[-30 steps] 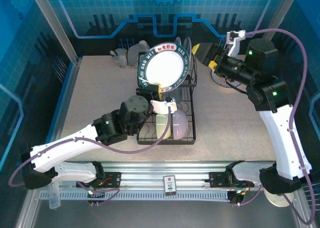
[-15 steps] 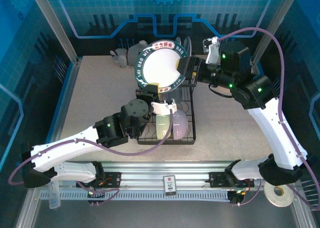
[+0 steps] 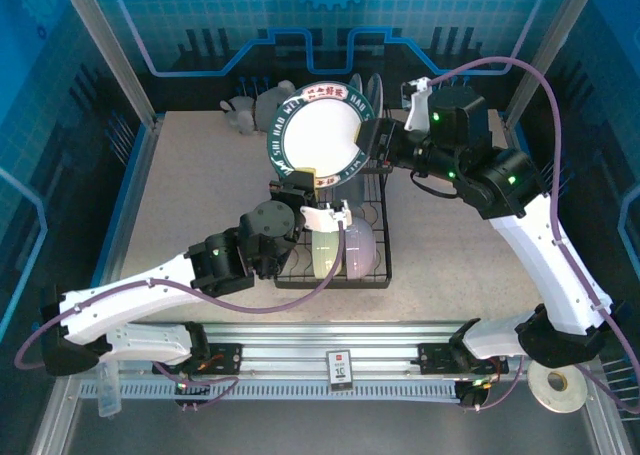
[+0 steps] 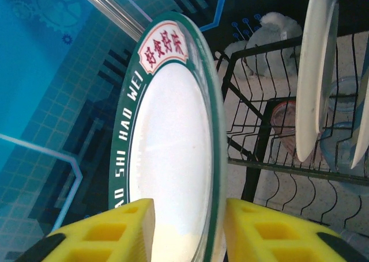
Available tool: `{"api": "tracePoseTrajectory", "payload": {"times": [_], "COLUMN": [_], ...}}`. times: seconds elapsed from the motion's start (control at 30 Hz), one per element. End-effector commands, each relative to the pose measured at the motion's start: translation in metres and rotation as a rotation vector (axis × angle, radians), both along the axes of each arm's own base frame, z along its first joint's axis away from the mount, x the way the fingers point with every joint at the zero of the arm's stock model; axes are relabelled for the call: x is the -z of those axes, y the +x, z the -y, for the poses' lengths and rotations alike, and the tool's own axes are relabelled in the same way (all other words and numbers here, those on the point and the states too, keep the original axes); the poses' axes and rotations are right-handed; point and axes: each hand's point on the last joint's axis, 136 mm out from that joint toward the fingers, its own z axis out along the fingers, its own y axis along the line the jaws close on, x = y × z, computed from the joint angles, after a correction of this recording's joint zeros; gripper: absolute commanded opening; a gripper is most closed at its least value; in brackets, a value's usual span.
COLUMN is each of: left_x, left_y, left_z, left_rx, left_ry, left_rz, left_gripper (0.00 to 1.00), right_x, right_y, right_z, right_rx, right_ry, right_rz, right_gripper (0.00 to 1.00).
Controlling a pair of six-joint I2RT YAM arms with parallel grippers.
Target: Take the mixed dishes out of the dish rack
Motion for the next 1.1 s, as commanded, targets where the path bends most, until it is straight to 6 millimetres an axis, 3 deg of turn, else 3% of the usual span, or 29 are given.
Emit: {"api": "tracePoseTrajectory", "payload": {"times": [0.0, 0.2, 0.3, 0.4, 0.5, 0.53, 0.6, 0.7, 0.73, 0.77, 0.9, 1.07], "left_x": [-0.023, -0.022, -0.022, -0.022, -0.023, -0.024, -0.025, -0.029, -0.032, -0.034, -0.051, -0.088], "left_y": [-0.005, -0.006, -0.007, -0.007, -0.007, -0.008, -0.008, -0.01, -0.011, -0.012, -0.016, -0.035], "left_z": [-0.012, -0.013, -0.014, -0.016, -0.016, -0.016, -0.015, -0.014, -0.013, -0.012, -0.013, -0.02], "left_rx": [-0.023, -0.015, -0.017, -0.02, -0.021, -0.019, -0.014, 0.003, 0.009, 0.014, 0.037, 0.137], "left_ry": [-0.079, -0.08, -0.08, -0.082, -0.087, -0.091, -0.102, -0.127, -0.141, -0.16, -0.258, -0.505], "left_rz": [0.047, 0.047, 0.046, 0.043, 0.04, 0.041, 0.04, 0.039, 0.041, 0.042, 0.049, -0.01], "left_gripper": [0.0, 0.0, 0.0, 0.0, 0.04, 0.08, 0.27, 0.65, 0.87, 0.99, 0.99, 0.99], "right_x": [0.008, 0.014, 0.015, 0.016, 0.011, 0.008, 0.002, -0.003, -0.006, -0.008, -0.019, -0.033], "right_y": [-0.001, 0.001, 0.002, 0.001, 0.001, 0.001, 0.0, 0.001, 0.001, 0.001, 0.002, 0.005], "right_z": [-0.002, -0.005, -0.006, -0.007, -0.006, -0.005, -0.001, 0.006, 0.008, 0.011, 0.026, 0.053], "right_rx": [0.016, 0.033, 0.04, 0.035, 0.035, 0.035, 0.04, 0.048, 0.048, 0.052, 0.078, 0.124], "right_ry": [-0.005, -0.006, -0.006, -0.001, 0.009, 0.014, 0.024, 0.03, 0.035, 0.041, 0.066, 0.111], "right_rz": [-0.023, -0.036, -0.038, -0.036, -0.007, 0.008, 0.031, 0.047, 0.054, 0.06, 0.092, 0.127], "right_gripper": [0.35, 0.26, 0.16, 0.0, 0.0, 0.0, 0.0, 0.0, 0.0, 0.0, 0.0, 0.0]}}
